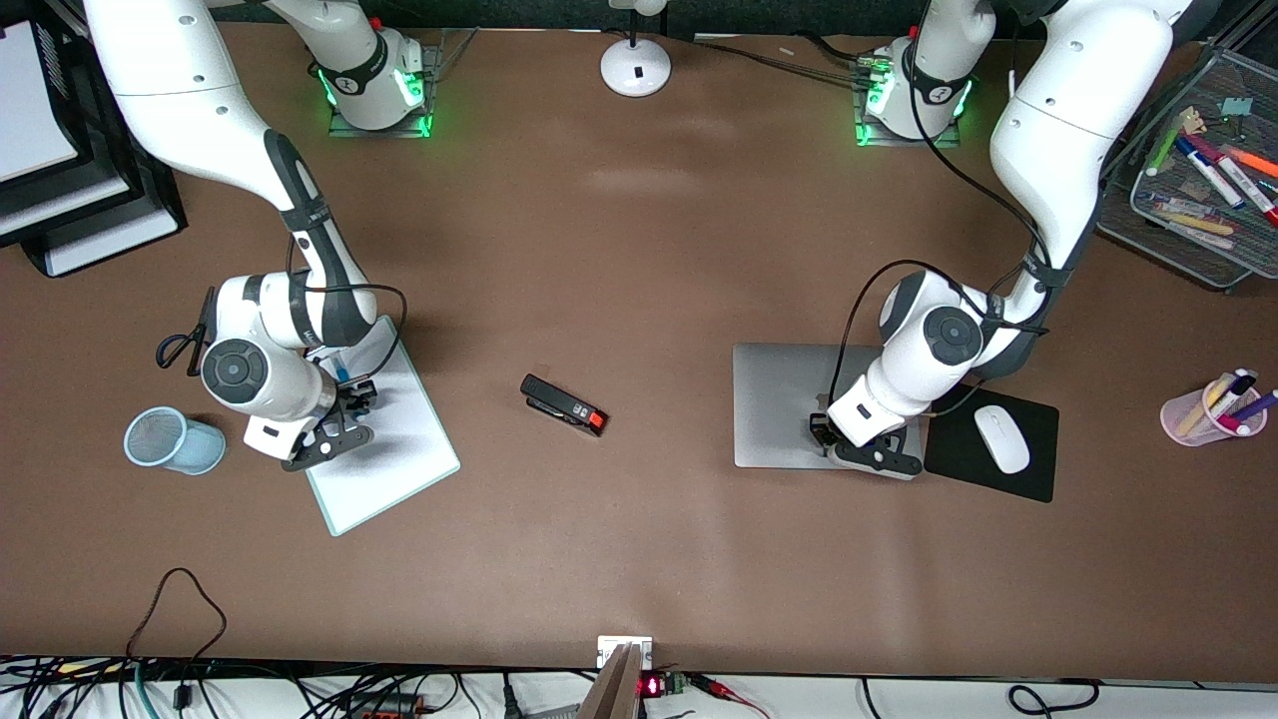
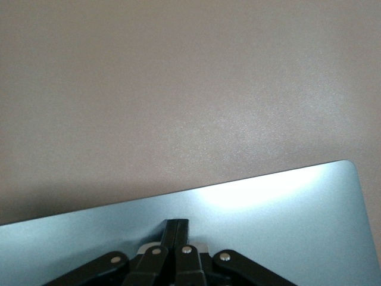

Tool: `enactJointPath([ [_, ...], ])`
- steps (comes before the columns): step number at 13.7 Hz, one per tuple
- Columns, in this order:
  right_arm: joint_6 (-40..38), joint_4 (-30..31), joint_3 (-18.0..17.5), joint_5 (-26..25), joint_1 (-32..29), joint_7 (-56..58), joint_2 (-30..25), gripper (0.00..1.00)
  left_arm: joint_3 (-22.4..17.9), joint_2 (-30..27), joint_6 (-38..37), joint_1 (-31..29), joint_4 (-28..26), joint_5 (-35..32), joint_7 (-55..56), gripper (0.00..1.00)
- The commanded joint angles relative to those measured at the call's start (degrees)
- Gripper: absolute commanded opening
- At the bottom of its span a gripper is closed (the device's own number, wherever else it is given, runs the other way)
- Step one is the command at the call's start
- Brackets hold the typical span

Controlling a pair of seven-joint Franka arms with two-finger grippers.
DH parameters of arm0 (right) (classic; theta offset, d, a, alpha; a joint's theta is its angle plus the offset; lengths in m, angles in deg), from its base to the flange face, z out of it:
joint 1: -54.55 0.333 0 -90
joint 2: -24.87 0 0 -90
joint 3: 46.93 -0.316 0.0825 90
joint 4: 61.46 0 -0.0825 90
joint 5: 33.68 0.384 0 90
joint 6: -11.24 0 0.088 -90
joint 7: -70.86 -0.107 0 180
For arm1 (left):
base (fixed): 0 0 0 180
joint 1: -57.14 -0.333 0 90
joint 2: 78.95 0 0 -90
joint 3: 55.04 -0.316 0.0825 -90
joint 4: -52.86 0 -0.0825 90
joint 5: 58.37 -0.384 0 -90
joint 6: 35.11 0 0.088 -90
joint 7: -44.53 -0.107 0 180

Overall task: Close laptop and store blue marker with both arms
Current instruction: 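Press the lid fully shut with the left gripper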

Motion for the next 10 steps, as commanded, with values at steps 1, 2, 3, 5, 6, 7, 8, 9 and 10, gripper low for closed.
enactJointPath([
  [1,-0.72,1.44,-0.90,-0.28,-0.40,1.04,-1.51,0.36,-0.41,0.97,-0.16,0.41,1.48,-1.75,-0.04,0.03],
  [2,-0.80,1.44,-1.07,-0.28,-0.40,1.04,-1.59,0.34,-0.40,0.71,-0.16,0.15,1.48,-1.83,0.05,0.03],
  [3,-0.81,1.44,-1.07,-0.28,-0.40,0.96,-1.59,0.32,-0.32,0.44,-0.42,-0.20,1.57,-1.84,0.14,0.03],
  [5,-0.89,1.44,-1.07,-0.28,-0.49,1.04,-1.59,0.31,-0.14,-2.36,-4.96,-0.55,1.48,-1.84,-0.04,0.03],
  [6,-0.89,1.44,-1.07,-0.28,-0.49,0.96,-1.59,0.30,-0.14,-4.29,-8.39,-0.64,1.40,-1.75,-0.13,0.04],
  [7,-0.89,1.44,-1.07,-0.28,-0.49,0.96,-1.59,0.29,-0.05,-6.48,-12.51,-0.65,1.40,-1.75,-0.13,0.05],
  [8,-0.89,1.35,-1.07,-0.28,-0.49,0.96,-1.51,0.27,0.21,-8.59,-16.73,-0.56,1.48,-1.75,-0.13,0.05],
  [9,-0.89,1.35,-1.07,-0.28,-0.49,0.96,-1.51,0.23,0.38,-10.96,-20.42,-0.56,1.57,-1.31,-0.13,0.05],
  [10,-0.89,1.27,-1.07,-0.28,-0.49,0.96,-1.59,0.23,0.47,-13.16,-24.29,-0.56,1.66,-1.22,-0.04,0.05],
])
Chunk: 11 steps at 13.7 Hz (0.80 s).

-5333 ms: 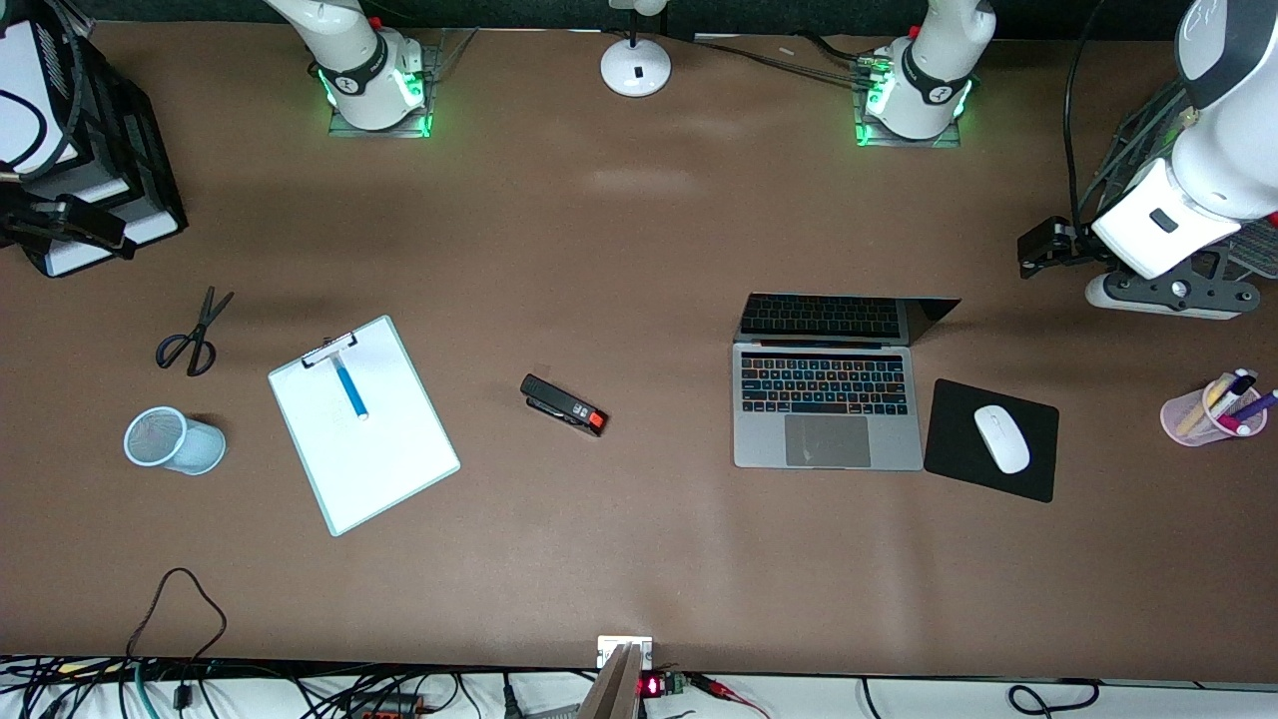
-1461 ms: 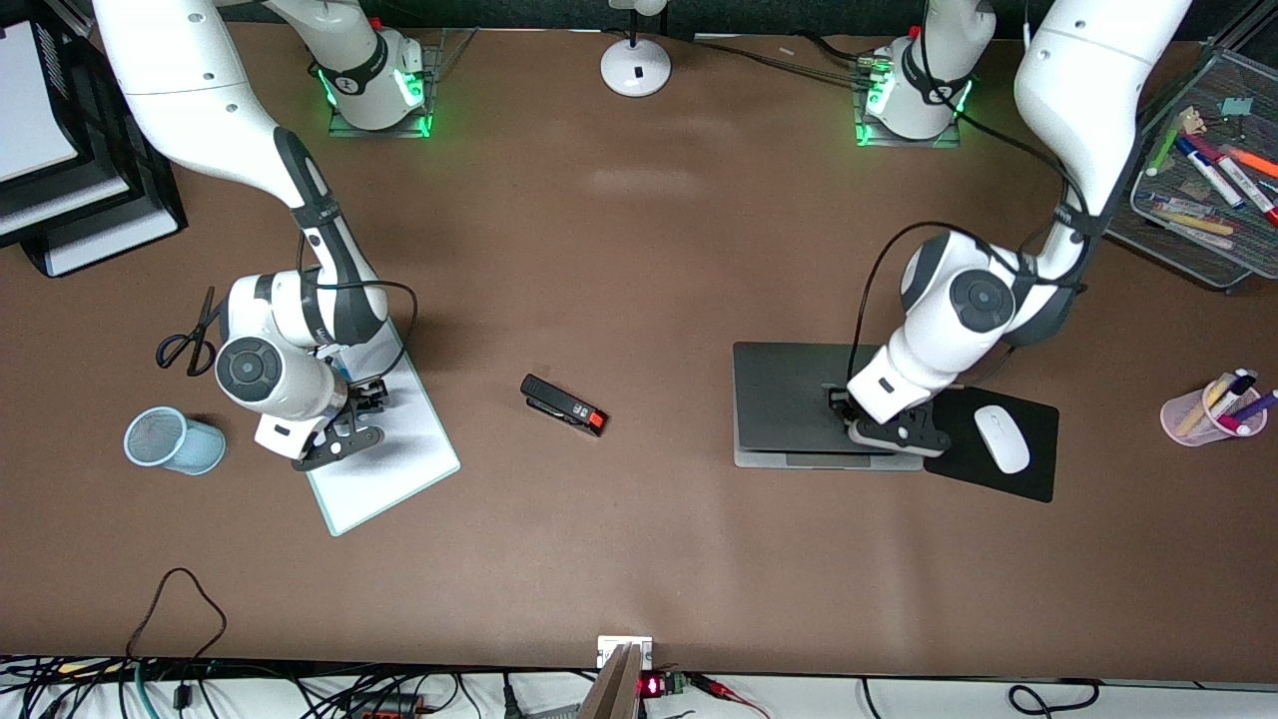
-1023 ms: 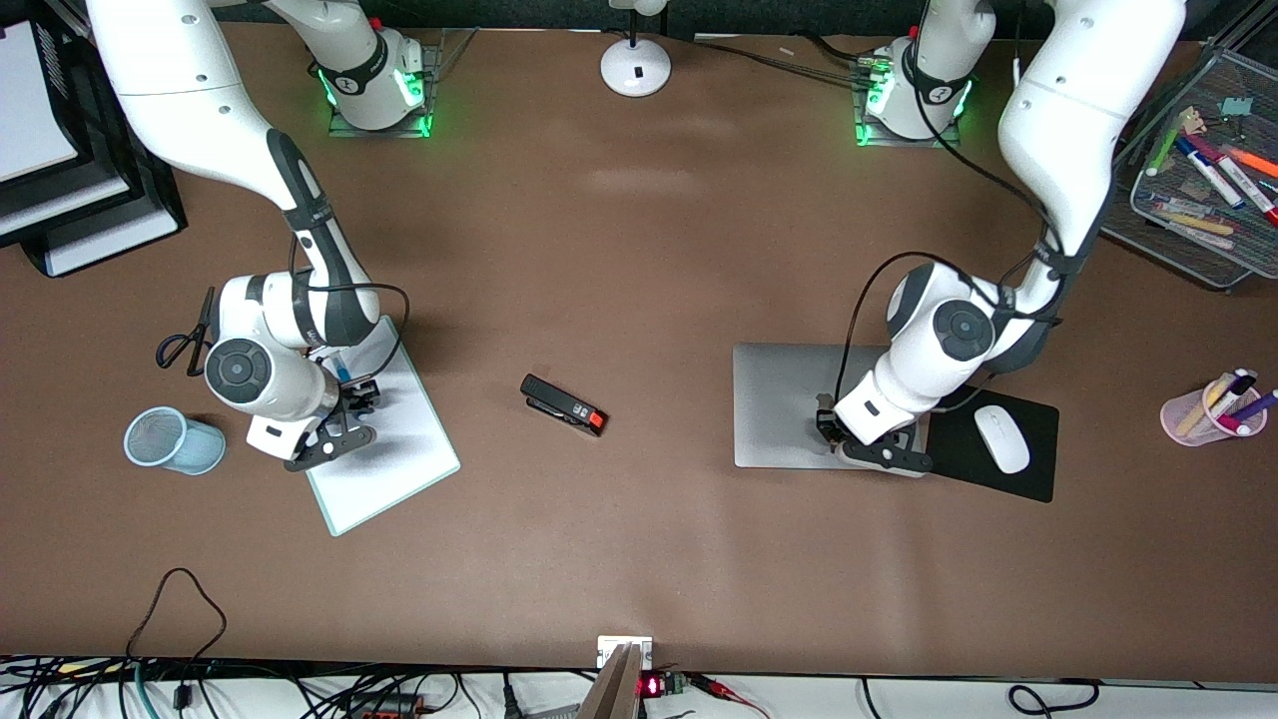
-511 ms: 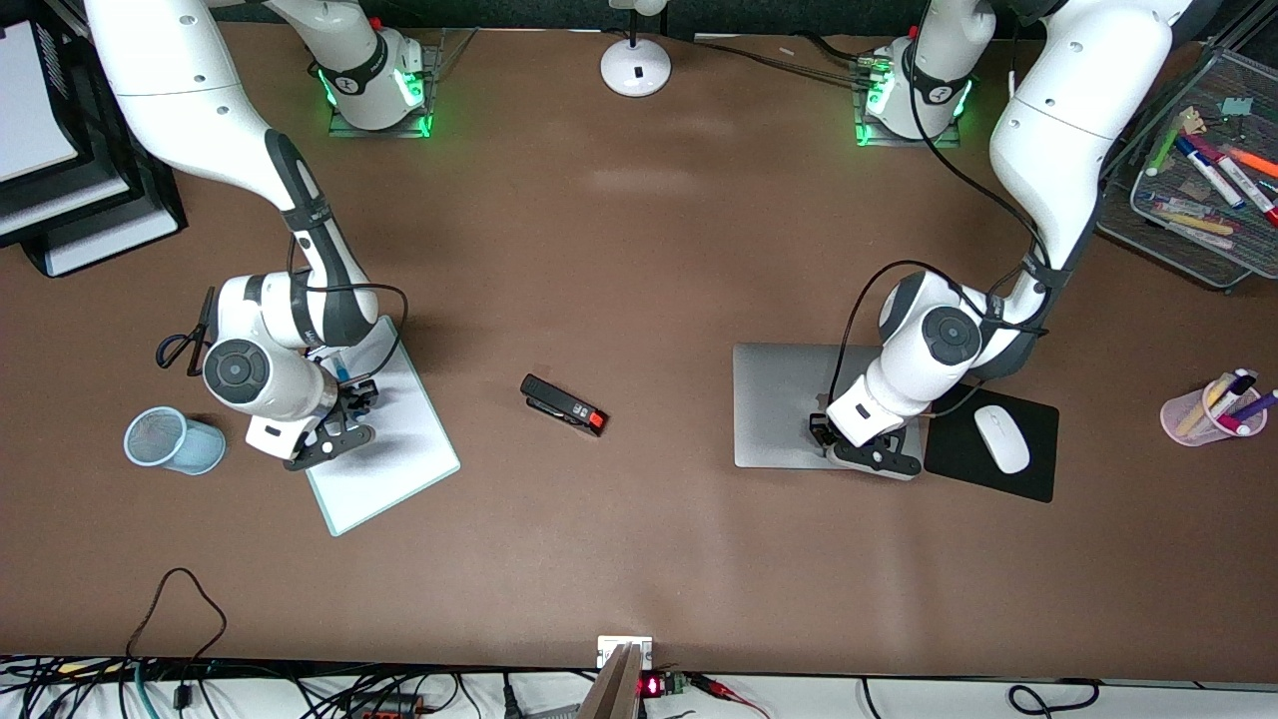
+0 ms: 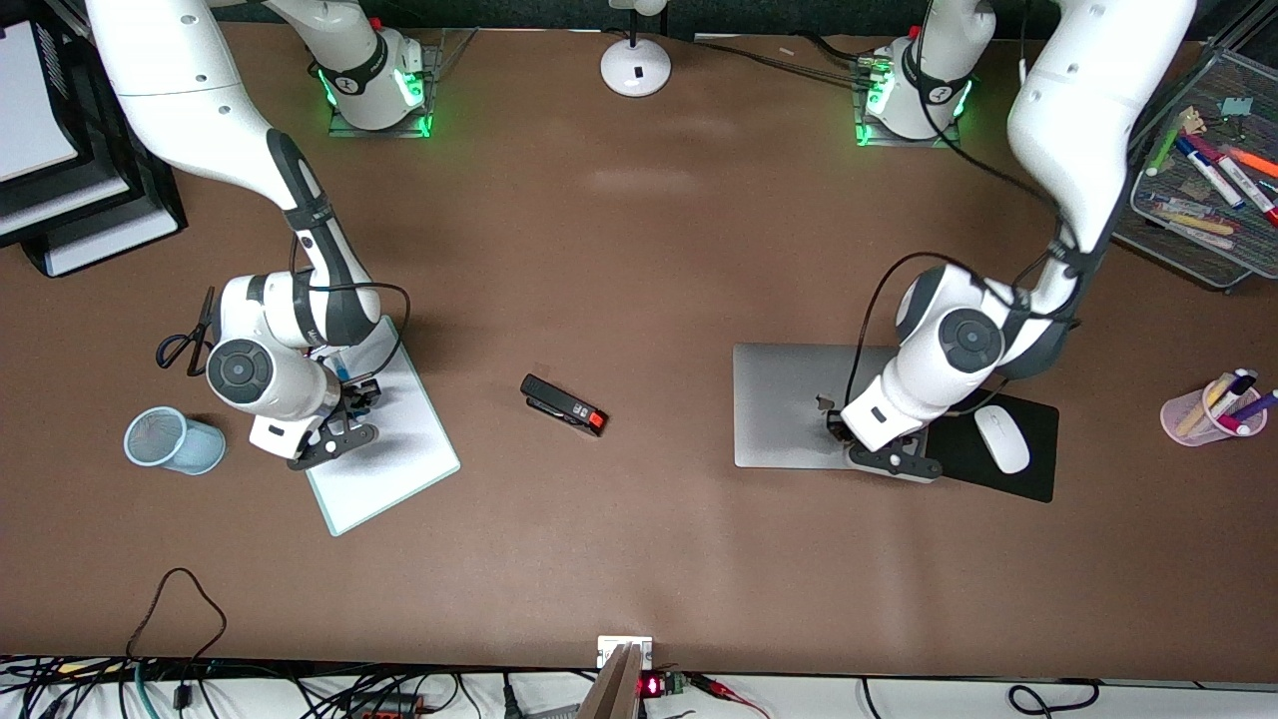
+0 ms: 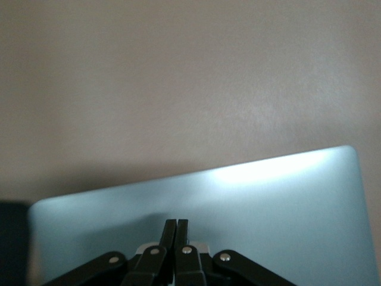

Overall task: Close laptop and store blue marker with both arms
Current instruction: 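Press the lid fully shut with the left gripper, then raise the left gripper off the laptop while the right gripper lifts the marker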

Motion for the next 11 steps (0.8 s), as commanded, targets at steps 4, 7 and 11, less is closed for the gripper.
enactJointPath([
  [4,-0.39,0.87,-0.60,-0.19,-0.61,0.89,-1.41,0.14,1.76,-12.84,-18.68,-0.19,-1.24,-0.73,-0.63,0.25],
  [7,-0.39,0.61,-0.51,-0.19,-0.61,0.89,-1.41,0.09,2.65,-16.63,-25.45,-0.18,-0.27,-0.64,-0.28,1.00],
  [11,-3.02,-3.78,-0.42,-0.37,-0.44,1.07,-3.86,0.08,2.73,-21.82,-34.32,-0.36,1.74,-0.20,-0.63,1.00],
])
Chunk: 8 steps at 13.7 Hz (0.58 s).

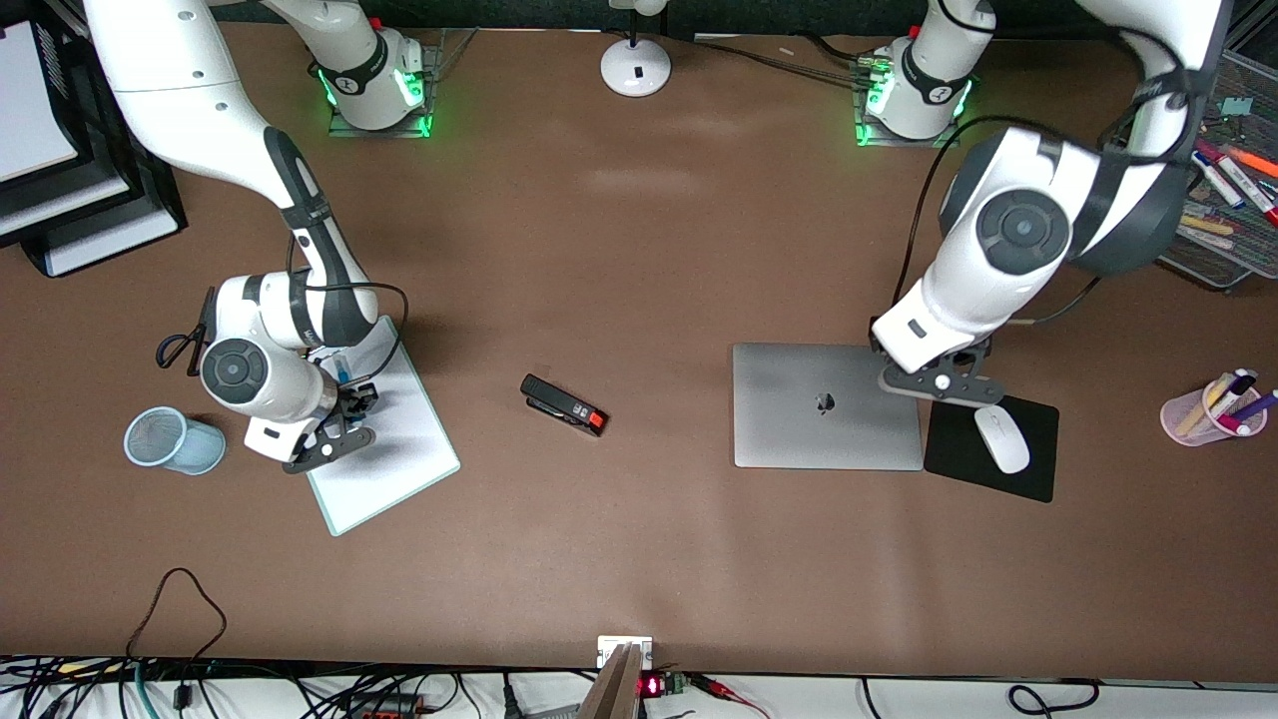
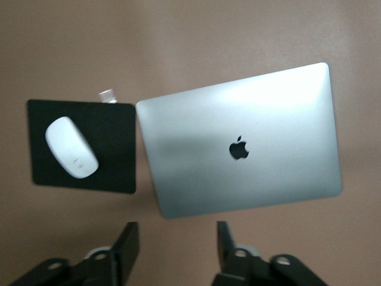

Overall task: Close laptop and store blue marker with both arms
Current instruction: 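Raise the left gripper off the laptop while the right gripper lifts the marker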

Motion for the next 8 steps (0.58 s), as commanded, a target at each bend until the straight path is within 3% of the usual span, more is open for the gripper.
enactJointPath([
  [1,-2.82,-2.12,-0.51,-0.46,-0.42,1.14,-4.38,0.07,-0.06,-3.29,-7.05,-0.72,3.18,1.19,-0.66,1.00],
  [5,-2.55,-2.56,-0.60,-0.29,-0.42,8.23,-11.41,0.06,-0.15,-3.21,-16.11,-3.09,11.44,4.55,-3.80,1.00],
  [8,-2.73,-3.52,-0.51,0.15,-0.59,19.39,-15.37,0.05,-6.63,-6.62,-16.83,-2.22,10.68,9.20,-10.40,1.00],
])
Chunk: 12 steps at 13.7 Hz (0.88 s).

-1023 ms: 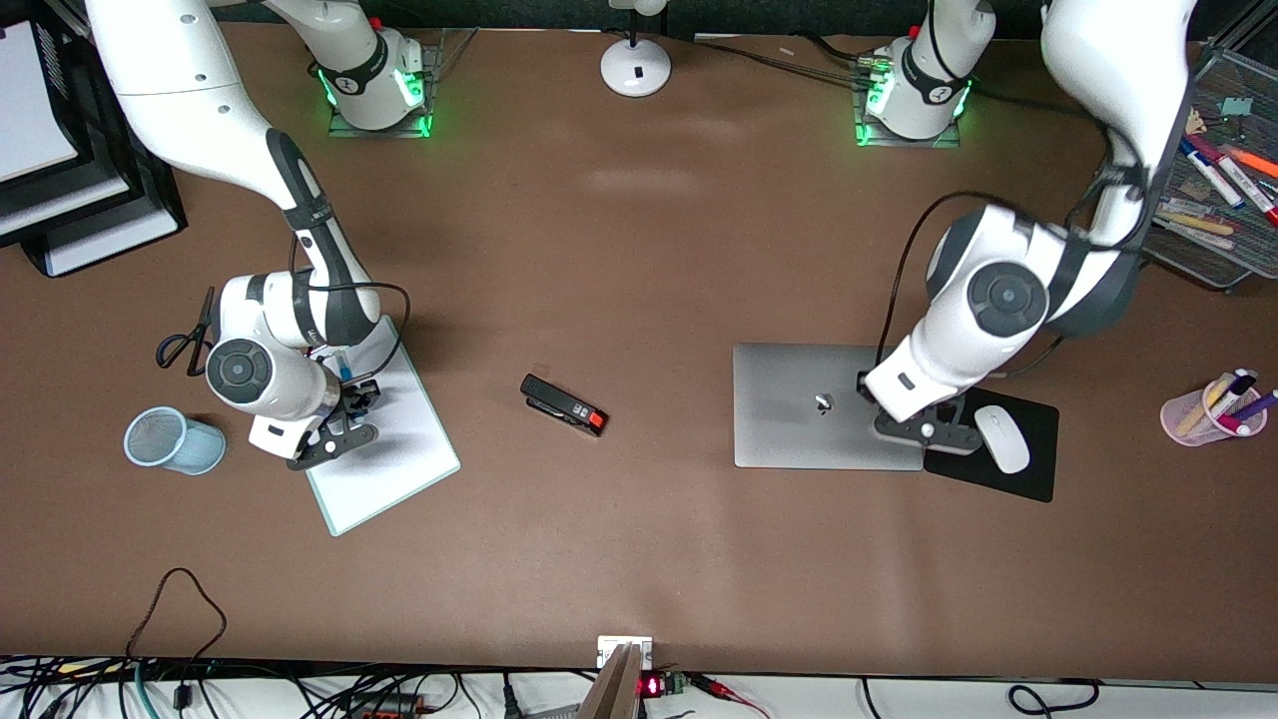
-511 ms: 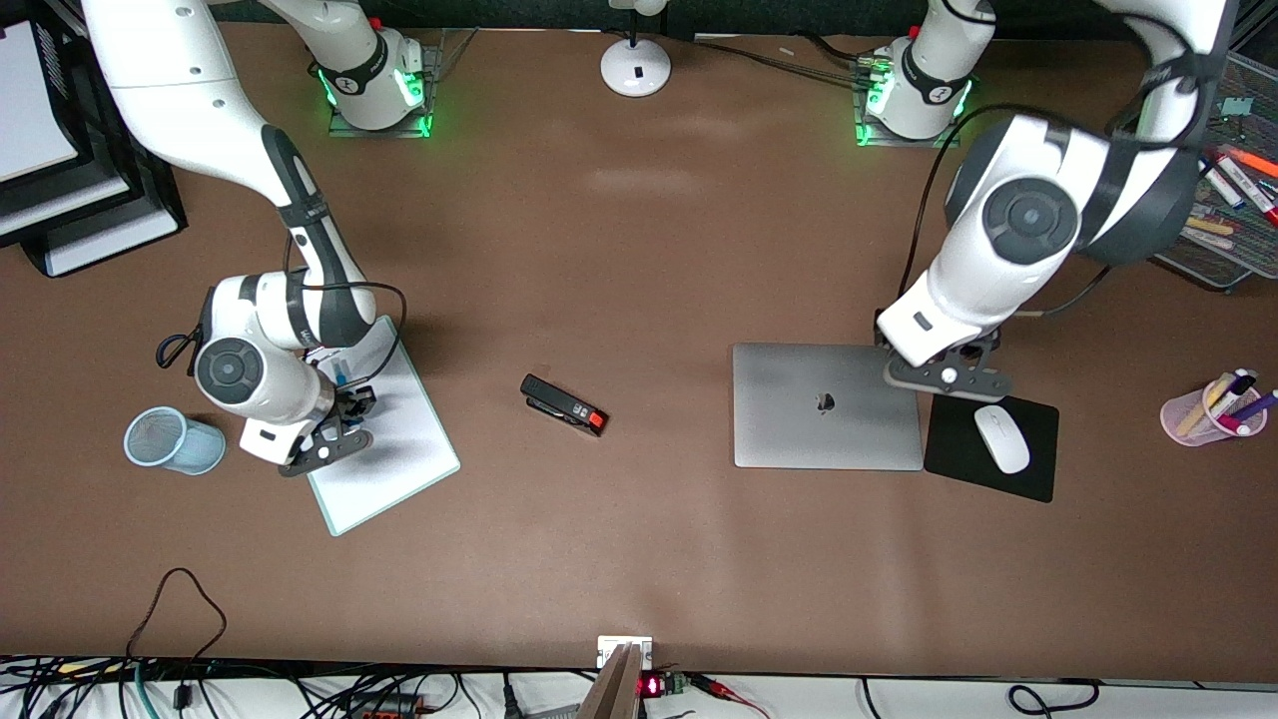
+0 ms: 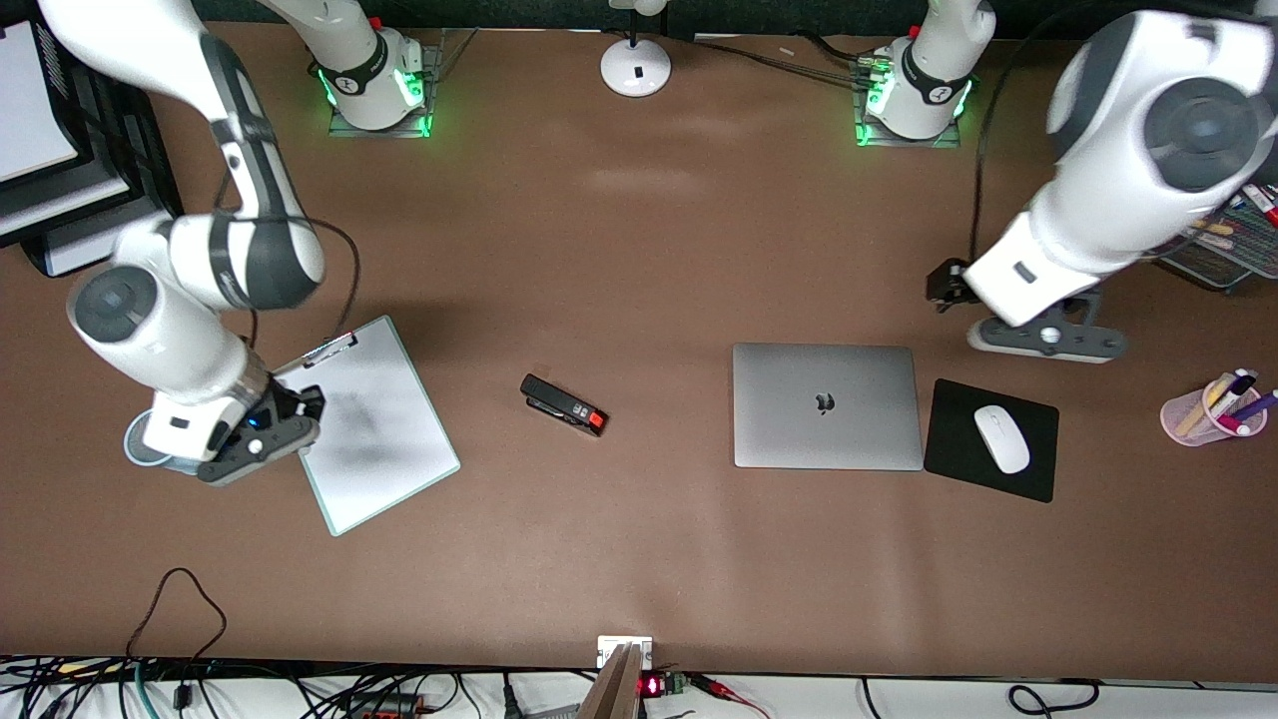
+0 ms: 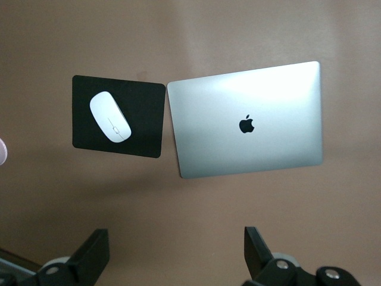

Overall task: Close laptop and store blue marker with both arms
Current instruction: 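Raise the left gripper off the laptop while the right gripper lifts the marker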

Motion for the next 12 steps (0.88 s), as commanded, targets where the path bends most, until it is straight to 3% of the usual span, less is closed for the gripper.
enactJointPath([
  [1,-0.77,-0.14,-0.49,1.55,-0.62,9.43,-3.07,0.04,-7.38,-4.55,-0.98,2.38,-2.12,3.97,-5.86,1.00],
  [5,-1.21,-2.78,-0.40,6.39,-0.62,16.04,-2.64,0.03,-17.41,-10.89,2.26,5.11,-9.58,8.28,-6.31,1.00],
  [8,-1.21,-4.02,-0.66,6.57,-0.27,17.62,-1.76,0.03,-18.40,-16.25,7.99,4.95,-15.92,8.46,-6.40,1.00],
  [12,-1.65,-3.93,-1.45,14.45,-0.97,32.44,-1.67,0.03,-18.14,-14.16,2.46,4.51,-11.90,7.76,-8.41,1.00],
])
